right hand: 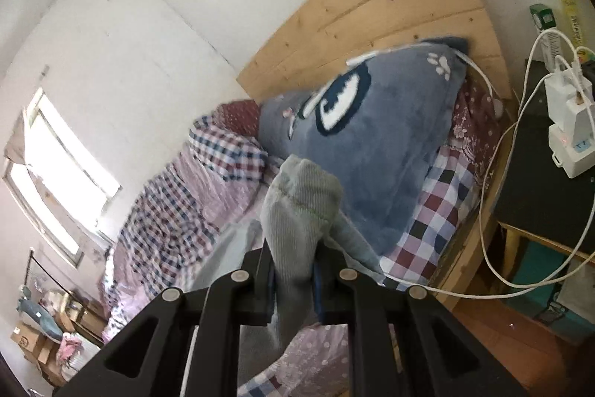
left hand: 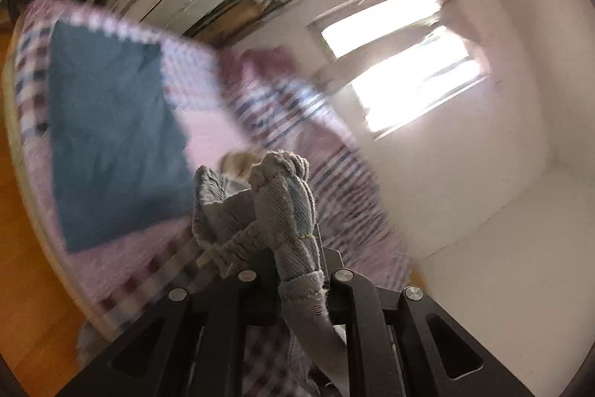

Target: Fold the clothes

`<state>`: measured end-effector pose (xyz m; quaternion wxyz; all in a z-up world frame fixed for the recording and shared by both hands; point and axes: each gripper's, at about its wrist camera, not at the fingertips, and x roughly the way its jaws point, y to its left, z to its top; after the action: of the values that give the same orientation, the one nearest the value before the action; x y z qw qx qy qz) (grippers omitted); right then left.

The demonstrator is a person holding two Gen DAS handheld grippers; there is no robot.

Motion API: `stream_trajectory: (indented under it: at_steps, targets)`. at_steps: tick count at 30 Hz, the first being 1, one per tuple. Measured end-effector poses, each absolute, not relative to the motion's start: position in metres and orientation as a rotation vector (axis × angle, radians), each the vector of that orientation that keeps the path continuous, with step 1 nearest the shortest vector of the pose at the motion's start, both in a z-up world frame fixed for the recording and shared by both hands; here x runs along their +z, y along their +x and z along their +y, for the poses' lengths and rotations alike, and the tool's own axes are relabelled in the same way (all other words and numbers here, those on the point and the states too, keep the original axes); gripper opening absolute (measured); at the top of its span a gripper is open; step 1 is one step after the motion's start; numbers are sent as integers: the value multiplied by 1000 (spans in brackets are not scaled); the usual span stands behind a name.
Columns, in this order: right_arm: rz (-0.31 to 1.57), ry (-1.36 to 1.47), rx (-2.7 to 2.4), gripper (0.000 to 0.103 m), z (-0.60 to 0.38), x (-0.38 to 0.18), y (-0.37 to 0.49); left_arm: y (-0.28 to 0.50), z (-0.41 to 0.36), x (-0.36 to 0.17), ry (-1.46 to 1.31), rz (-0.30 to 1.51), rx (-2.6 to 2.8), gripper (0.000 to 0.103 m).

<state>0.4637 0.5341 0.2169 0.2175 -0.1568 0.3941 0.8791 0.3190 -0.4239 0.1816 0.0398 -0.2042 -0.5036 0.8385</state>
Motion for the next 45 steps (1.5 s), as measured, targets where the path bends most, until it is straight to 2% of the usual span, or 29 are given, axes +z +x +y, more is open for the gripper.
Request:
stream_trajectory:
  at_steps: [3,16,23,28,31,32,33,35,38,40,41,42,45]
  targets:
    - [1105,-487,2413,15,531,210,440,302,-417,163,-762,-1609,2504,10]
    - [1046,-559,2444,15,532,249,292,211,-403,192,-907,-1592,2522,12]
    - [833,-683,2521,15,517,266,131,127,-405,167,-1073,-1612,2565,12]
    - [651,-839,2540,15,490,240,5,71,-421,116,-1212,-1719,2565,13]
    - [541,-968,2518,15,473,208,-73,43,-425,93,-1237,-1715,2594,20]
    - [516,-1001,2517,16,466,197,-95,36,-427,89,-1246,-1697,2622,28]
    - [502,-1024,2521,16,459,187,-113,30,-428,86,-1256,-1677,2651,40]
    - [472,-1070,2530,16,446,168,-148,19,-433,83,-1247,-1607,2760,54]
    - [426,-1140,2542,17,425,138,-202,15,-437,80,-1225,-1507,2854,59]
    - [386,-1127,2553,25,415,130,-212,15,-439,78,-1221,-1422,2886,65]
    - [356,-1137,2533,33,412,126,-212,16,-440,78,-1213,-1387,2884,67]
    - [332,-1158,2511,45,410,122,-211,17,-441,78,-1206,-1353,2882,68]
    - [311,-1202,2507,48,401,119,-193,20,-443,76,-1188,-1303,2869,73]
